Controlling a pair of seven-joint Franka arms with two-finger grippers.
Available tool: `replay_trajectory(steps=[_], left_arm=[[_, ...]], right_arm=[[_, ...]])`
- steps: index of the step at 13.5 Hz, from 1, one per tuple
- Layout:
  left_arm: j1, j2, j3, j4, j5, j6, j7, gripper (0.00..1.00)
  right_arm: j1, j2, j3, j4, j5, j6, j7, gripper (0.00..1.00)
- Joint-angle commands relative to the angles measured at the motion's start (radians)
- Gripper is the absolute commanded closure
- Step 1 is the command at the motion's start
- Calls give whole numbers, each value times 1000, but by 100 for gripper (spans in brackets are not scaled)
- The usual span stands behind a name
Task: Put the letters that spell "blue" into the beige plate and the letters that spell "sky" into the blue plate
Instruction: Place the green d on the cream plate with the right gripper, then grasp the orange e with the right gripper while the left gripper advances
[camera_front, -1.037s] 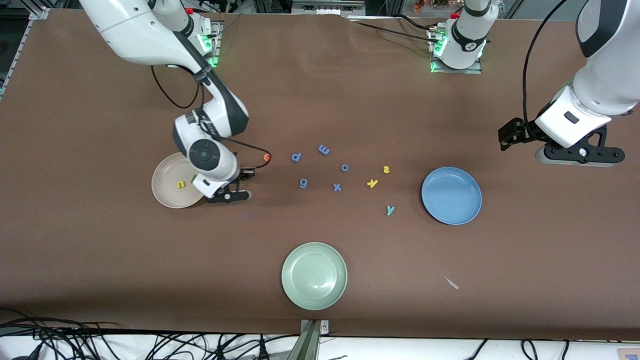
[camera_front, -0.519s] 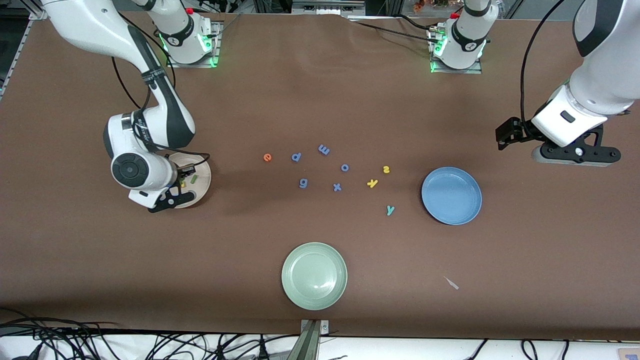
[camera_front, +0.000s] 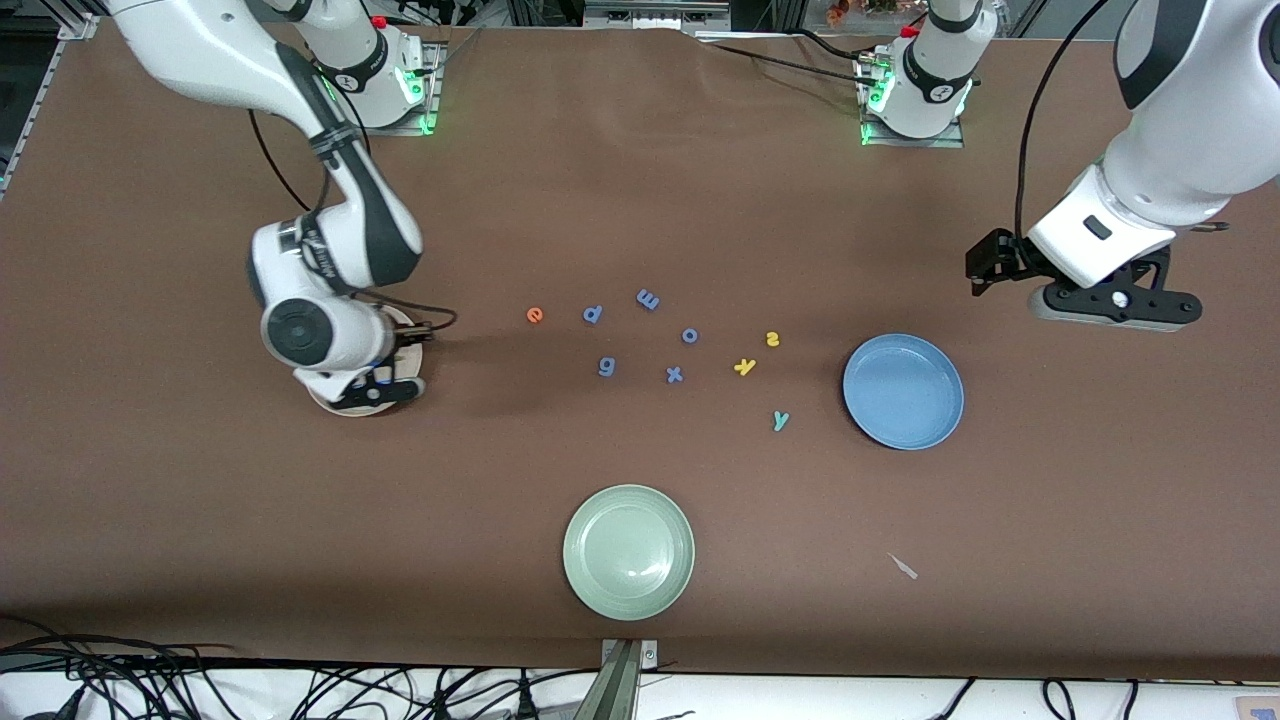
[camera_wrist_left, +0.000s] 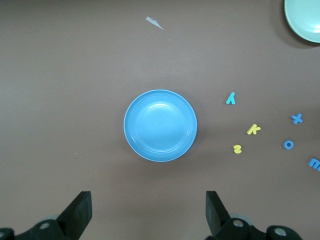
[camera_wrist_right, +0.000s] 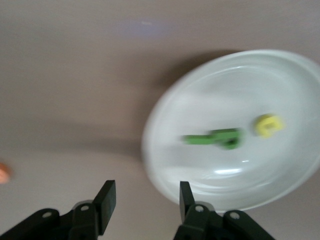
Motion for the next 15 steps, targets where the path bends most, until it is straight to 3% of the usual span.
replay_trajectory(steps=[1,4,8,15], left_arm=[[13,-15,0,16,-27,-36,28,0],[22,-26,7,16,-23,-52,25,0],[48,-23,7,20,-24,-35,25,0],[22,-2,-9,45,-27,-15,25,0]], right_arm=[[4,32,107,-11,0,81,272,40],[13,72,176,-20,-19,171,449,40],[44,116,222,-29,-194,234,695,40],[45,113,227,-98,-207,282,733,40]])
